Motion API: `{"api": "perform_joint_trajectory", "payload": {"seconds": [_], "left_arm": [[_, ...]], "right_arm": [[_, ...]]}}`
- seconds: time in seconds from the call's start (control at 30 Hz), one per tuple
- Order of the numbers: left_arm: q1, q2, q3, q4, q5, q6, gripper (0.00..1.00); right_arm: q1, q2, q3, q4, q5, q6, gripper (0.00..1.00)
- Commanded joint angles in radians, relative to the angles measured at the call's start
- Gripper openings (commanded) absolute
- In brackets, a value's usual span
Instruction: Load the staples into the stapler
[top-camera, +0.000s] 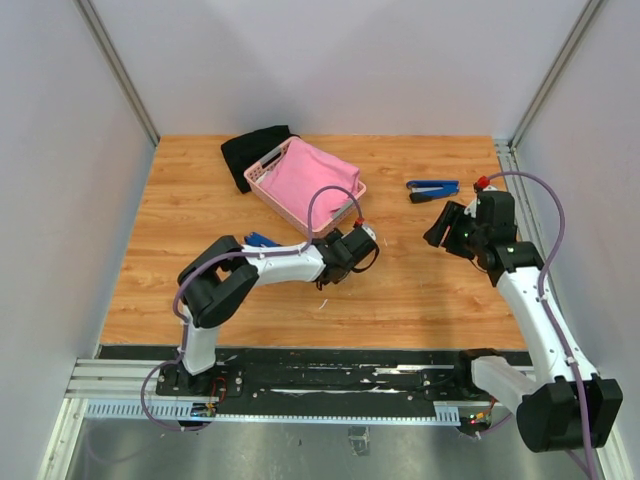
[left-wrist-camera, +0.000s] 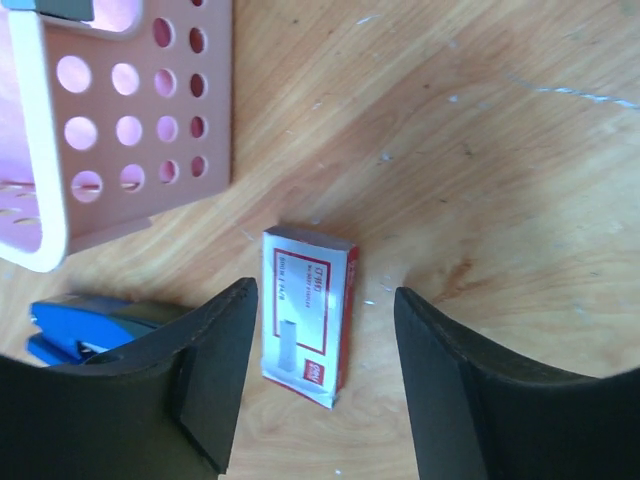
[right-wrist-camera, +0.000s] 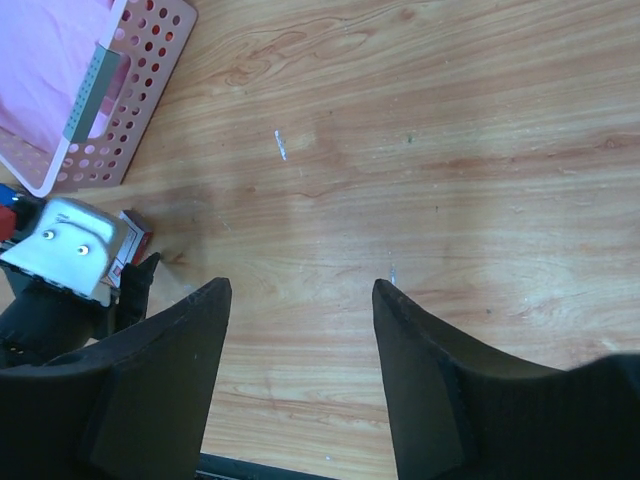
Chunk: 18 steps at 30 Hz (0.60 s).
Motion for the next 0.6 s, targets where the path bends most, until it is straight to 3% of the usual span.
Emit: {"api": "perform_joint_trajectory", "payload": {"seconds": [0.0,0.1,0.2,0.37,0.57], "left_arm": [[-0.008,-0.086,0.038,-0.012,0.132,-0.073,0.65],[-0.003,-0.154,0.022,-0.023,0.184,-0.119,0.76],[0.029,-0.201,-0.020,-0.034,0.263,-0.174,0.81],[0.118,-0.240,-0.107,-0.005,0.366,-0.234,0.83],[0.177,-0.223,-0.151,0.025,0.384,-0.213,0.83]], "right_arm": [[0.012,0.036,0.042,-0.025,-0.031,-0.038,0.66],[0.012,0.104,0.119,-0.118,-0.033,-0.052,0.75],[0.014,0.187,0.215,-0.254,-0.026,-0.042,0.76],[0.051,0.268,0.260,-0.377,-0.046,-0.007,0.77],[0.147,0.211,0.279,-0.375,0.017,0.010,0.74]]}}
